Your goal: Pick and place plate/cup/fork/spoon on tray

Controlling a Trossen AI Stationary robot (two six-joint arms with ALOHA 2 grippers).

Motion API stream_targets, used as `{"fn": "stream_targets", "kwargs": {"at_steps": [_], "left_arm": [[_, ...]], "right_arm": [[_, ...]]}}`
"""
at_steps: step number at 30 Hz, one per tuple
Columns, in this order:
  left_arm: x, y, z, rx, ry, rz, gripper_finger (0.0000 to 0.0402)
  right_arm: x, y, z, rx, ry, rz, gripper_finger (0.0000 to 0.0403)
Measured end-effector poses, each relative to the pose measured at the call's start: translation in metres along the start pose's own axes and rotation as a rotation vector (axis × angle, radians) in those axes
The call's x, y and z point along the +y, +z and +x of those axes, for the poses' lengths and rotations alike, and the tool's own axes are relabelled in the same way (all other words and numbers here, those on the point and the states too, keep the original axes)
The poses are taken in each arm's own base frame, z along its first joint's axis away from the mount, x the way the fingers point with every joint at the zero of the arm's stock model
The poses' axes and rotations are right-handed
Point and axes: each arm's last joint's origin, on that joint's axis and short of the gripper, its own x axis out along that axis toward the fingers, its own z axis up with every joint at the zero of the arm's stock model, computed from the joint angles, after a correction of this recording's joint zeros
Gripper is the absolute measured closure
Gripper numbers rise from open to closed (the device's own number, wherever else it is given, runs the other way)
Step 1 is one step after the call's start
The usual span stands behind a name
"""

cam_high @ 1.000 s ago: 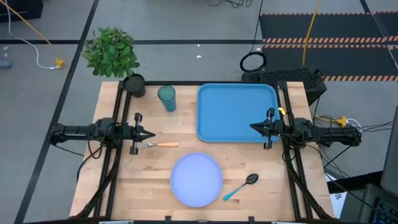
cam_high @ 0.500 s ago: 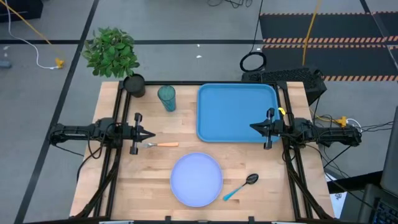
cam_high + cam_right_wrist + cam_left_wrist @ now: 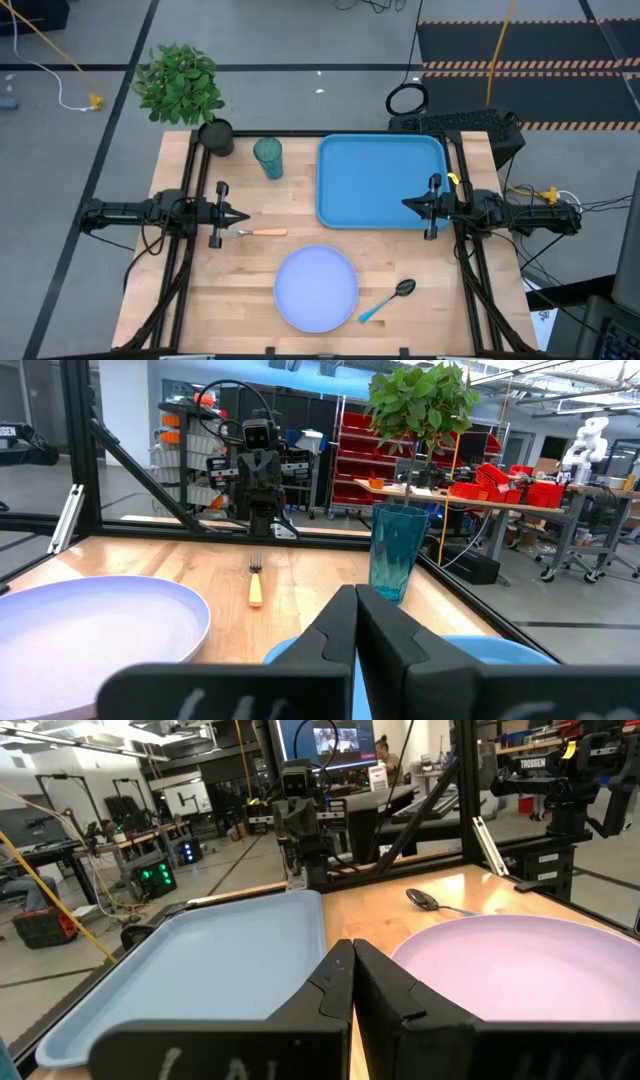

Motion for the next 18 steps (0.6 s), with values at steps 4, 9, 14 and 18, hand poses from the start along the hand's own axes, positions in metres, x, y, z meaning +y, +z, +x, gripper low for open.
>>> {"fn": "stream_targets", "kwargs": {"at_steps": [4, 9, 14, 18], "left_arm": [[0.0000, 0.0000, 0.0000, 0.000, 0.000, 0.000, 0.0396], [0.0000, 0.0000, 0.0000, 0.000, 0.000, 0.000, 0.0396], [0.0000, 0.0000, 0.0000, 0.000, 0.000, 0.000, 0.0396], [0.0002, 0.0008, 0.0000, -0.009, 0.002, 0.001, 0.0396]], "right_arm": [[0.0000, 0.0000, 0.0000, 0.000, 0.000, 0.000, 0.0403], [0.0000, 0.0000, 0.0000, 0.000, 0.000, 0.000, 0.0403], [0.0000, 0.0000, 0.0000, 0.000, 0.000, 0.000, 0.0403], [0.0000, 0.0000, 0.0000, 0.000, 0.000, 0.000, 0.0403]]}}
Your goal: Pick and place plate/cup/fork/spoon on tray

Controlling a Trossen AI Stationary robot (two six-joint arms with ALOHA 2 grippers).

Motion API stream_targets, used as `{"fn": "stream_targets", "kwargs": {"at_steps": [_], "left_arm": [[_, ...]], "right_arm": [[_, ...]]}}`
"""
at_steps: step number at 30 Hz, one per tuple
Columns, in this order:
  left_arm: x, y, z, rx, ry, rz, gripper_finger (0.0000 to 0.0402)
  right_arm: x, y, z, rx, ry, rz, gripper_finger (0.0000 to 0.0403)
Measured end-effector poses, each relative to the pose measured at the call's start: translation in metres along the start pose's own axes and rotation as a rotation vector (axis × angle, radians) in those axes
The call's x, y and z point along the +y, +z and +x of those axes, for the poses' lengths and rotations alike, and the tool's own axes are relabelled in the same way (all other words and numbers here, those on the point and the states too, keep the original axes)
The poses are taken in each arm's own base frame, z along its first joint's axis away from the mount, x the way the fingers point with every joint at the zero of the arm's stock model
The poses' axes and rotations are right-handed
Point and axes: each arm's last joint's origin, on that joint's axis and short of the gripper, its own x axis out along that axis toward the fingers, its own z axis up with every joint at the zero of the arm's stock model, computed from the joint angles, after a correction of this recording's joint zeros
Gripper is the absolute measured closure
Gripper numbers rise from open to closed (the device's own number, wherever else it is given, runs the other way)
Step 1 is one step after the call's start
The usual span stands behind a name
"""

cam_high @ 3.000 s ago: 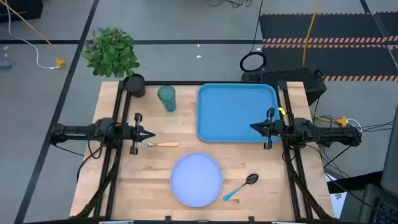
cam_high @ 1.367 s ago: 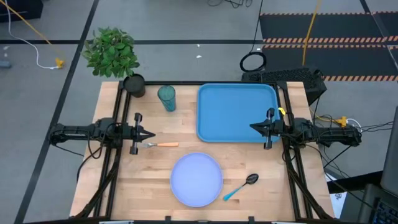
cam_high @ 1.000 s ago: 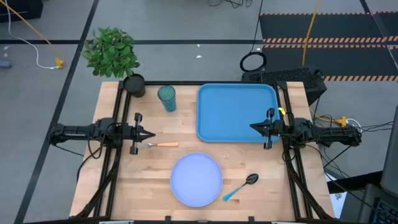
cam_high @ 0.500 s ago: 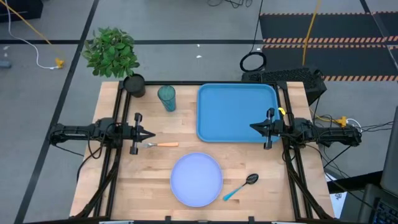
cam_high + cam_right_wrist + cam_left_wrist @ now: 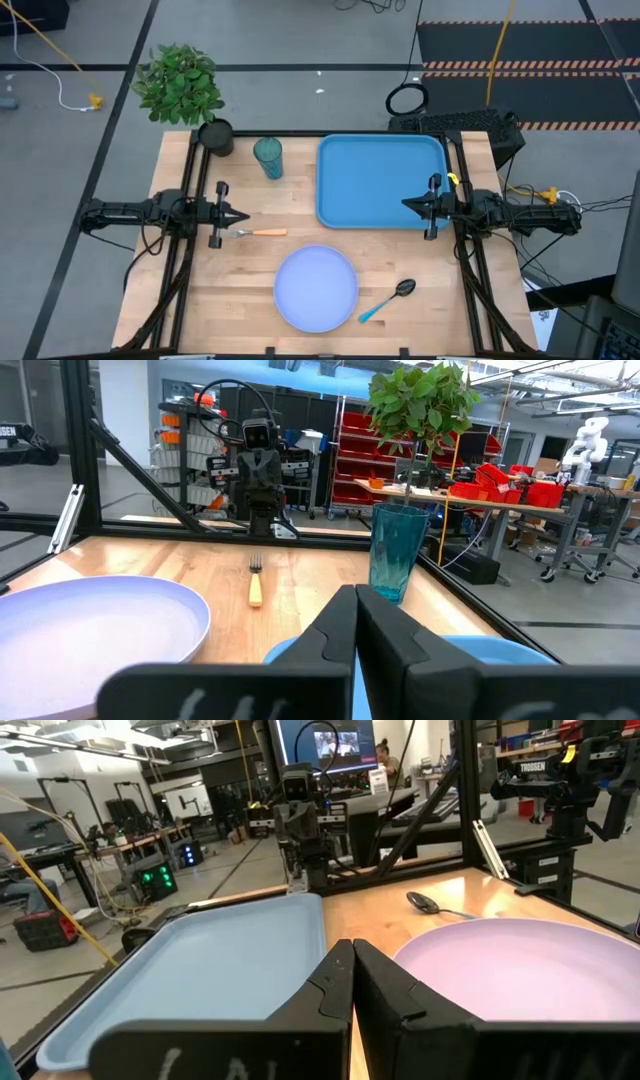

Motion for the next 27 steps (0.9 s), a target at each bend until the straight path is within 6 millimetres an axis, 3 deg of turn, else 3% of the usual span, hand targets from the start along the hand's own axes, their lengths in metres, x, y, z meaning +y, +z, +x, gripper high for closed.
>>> {"fn": "stream_targets", "kwargs": {"at_steps": [27], "left_arm": [[0.0010, 0.0047, -0.0001, -0.049, 0.009, -0.017, 0.0396]], "right_arm": [[0.0000, 0.0000, 0.0000, 0.000, 0.000, 0.000, 0.0403]]}}
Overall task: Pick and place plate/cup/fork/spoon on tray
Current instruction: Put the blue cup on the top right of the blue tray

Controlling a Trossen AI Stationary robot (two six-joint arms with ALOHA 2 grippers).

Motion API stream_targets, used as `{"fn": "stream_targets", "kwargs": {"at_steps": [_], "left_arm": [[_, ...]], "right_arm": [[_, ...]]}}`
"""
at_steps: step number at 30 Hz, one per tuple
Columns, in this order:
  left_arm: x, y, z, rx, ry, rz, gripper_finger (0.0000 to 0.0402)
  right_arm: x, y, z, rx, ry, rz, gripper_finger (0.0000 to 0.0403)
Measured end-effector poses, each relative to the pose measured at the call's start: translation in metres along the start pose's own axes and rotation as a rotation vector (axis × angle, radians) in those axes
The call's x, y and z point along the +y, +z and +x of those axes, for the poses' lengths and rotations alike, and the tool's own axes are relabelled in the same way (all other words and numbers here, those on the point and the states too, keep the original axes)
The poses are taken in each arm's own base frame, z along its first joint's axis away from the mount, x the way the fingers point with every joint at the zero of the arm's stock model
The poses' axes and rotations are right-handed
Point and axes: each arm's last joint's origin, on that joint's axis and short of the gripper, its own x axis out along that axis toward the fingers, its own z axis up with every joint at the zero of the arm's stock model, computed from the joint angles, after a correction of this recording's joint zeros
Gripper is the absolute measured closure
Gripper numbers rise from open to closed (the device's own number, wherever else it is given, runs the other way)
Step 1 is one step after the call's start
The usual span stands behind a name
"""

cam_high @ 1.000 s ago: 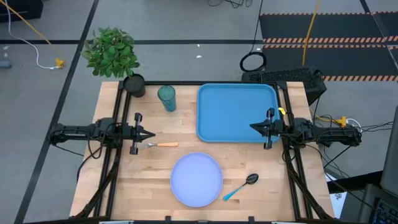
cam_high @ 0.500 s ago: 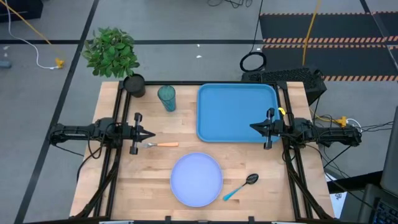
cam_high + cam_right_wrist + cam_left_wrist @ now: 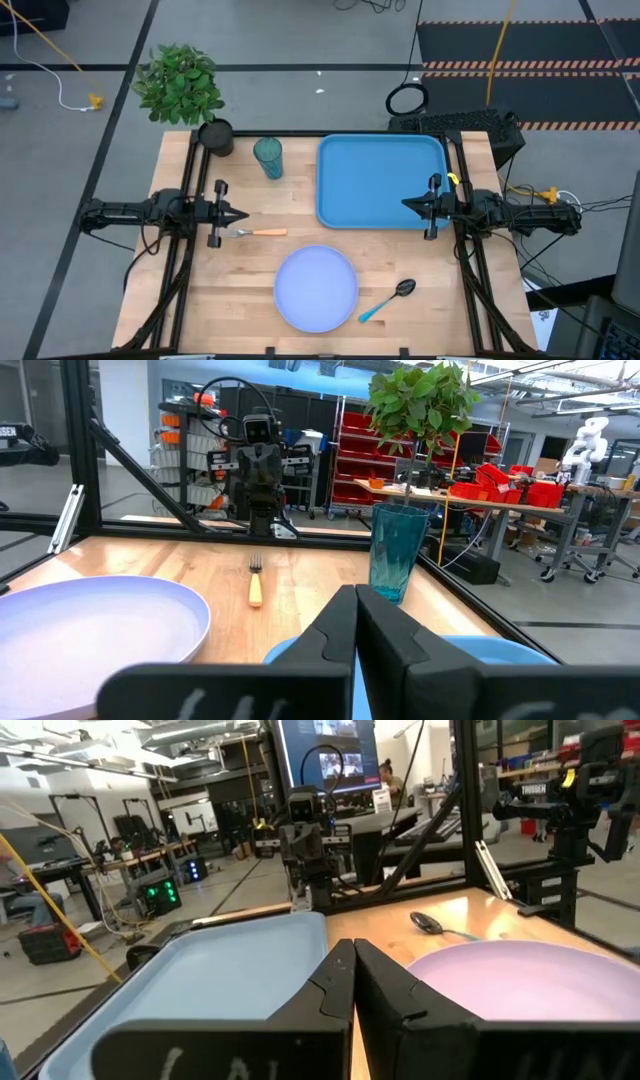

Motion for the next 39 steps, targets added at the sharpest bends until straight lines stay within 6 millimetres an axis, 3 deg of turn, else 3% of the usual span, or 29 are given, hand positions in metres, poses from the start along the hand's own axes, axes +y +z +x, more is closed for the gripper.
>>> {"fn": "stream_targets", "kwargs": {"at_steps": [9, 16, 25, 33, 39], "left_arm": [[0.001, 0.002, 0.000, -0.016, 0.021, -0.093, 0.0396], [0.005, 0.020, -0.002, -0.136, 0.055, -0.134, 0.0396], [0.016, 0.090, -0.009, -0.172, 0.029, -0.126, 0.0396], [0.028, 0.151, -0.006, -0.011, 0.009, -0.136, 0.0396], [0.036, 0.189, 0.003, 0.074, -0.001, -0.129, 0.0396]], "right_arm": [[0.000, 0.000, 0.000, 0.000, 0.000, 0.000, 0.0403], [0.000, 0.000, 0.000, 0.000, 0.000, 0.000, 0.0403], [0.000, 0.000, 0.000, -0.001, -0.001, 0.000, 0.0403], [0.000, 0.001, 0.000, -0.010, -0.001, 0.003, 0.0403], [0.000, 0.001, 0.000, -0.010, 0.000, 0.101, 0.0403]]}}
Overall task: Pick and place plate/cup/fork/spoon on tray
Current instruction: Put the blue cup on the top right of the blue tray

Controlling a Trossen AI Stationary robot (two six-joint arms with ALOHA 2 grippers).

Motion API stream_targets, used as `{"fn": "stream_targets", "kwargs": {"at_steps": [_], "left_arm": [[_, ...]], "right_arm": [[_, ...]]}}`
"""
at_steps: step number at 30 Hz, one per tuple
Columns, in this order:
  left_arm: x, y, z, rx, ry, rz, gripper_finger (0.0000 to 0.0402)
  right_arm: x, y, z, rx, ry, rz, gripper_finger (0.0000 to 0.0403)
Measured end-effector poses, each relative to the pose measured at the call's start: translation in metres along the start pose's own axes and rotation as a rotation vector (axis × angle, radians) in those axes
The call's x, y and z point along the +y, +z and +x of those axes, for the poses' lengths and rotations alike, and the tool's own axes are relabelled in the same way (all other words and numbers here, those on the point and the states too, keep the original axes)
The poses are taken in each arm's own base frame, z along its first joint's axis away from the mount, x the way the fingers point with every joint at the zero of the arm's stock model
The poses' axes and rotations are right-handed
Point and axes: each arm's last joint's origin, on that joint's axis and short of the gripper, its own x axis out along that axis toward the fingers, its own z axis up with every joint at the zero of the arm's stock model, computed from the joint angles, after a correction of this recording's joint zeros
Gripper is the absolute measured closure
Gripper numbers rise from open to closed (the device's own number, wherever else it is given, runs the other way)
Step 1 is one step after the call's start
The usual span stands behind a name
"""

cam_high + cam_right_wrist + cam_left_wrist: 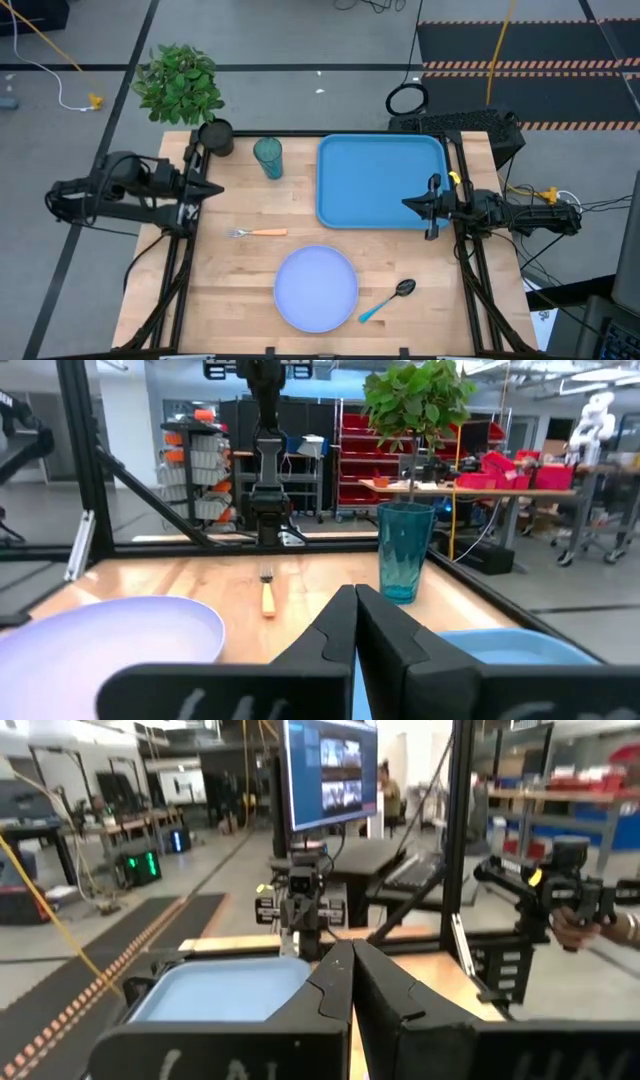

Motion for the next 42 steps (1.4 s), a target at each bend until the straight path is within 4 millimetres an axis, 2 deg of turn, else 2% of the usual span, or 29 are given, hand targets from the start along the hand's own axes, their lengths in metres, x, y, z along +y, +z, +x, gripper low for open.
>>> {"fn": "stream_targets", "kwargs": {"at_steps": [7, 11, 19, 24, 28, 32, 42], "left_arm": [[0.004, 0.036, 0.007, 0.203, 0.020, 0.053, 0.0396], [0.005, 0.048, 0.014, 0.338, 0.012, 0.048, 0.0396], [0.007, 0.038, 0.032, 0.509, 0.030, 0.056, 0.0396], [0.008, 0.035, 0.037, 0.538, 0.080, 0.070, 0.0396], [0.010, 0.035, 0.036, 0.542, 0.129, 0.083, 0.0396], [0.010, 0.035, 0.036, 0.544, 0.146, 0.095, 0.0396], [0.011, 0.033, 0.044, 0.565, 0.146, 0.089, 0.0396]], "right_arm": [[0.000, 0.000, 0.000, -0.002, 0.000, 0.086, 0.0403], [0.000, 0.000, 0.000, -0.004, 0.002, 0.158, 0.0403], [0.002, 0.006, 0.000, -0.057, 0.062, 0.293, 0.0403], [0.006, 0.006, 0.000, -0.028, 0.089, 0.295, 0.0403], [0.008, 0.034, 0.002, -0.063, 0.059, 0.257, 0.0403], [0.009, 0.059, 0.010, 0.024, -0.023, 0.197, 0.0403], [0.017, 0.135, 0.050, 0.253, -0.142, 0.068, 0.0403]]}}
